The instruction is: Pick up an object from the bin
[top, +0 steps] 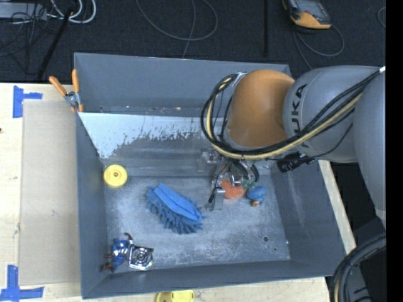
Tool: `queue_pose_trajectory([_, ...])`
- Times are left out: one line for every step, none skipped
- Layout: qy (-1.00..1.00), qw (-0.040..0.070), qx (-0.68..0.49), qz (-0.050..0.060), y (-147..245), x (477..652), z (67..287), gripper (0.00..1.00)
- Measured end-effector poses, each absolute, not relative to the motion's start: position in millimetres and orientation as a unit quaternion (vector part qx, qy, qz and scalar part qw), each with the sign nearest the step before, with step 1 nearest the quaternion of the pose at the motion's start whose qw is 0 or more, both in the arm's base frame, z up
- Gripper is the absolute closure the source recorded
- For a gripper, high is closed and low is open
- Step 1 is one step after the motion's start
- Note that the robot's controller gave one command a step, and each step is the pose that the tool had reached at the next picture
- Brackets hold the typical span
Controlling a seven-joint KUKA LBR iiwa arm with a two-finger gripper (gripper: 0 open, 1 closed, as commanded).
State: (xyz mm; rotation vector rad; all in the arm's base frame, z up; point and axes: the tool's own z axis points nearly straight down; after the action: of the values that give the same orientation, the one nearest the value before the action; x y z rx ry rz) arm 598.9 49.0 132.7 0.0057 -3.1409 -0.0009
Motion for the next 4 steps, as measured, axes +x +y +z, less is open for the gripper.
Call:
queue_pose_trajectory([-0.997,0.0,-0.072,0.0,93.8,589.5,124.9,0.0])
queue_pose_trajectory([-0.994,0.002,-0.108,-0.001,121.3,575.4,122.7,0.0])
queue_pose_trajectory([-0.989,0.001,-0.147,0.0,118.6,574.2,129.2,0.0])
queue_pose_trajectory([-0.99,0.001,-0.138,0.0,109.7,561.9,69.3,0.0])
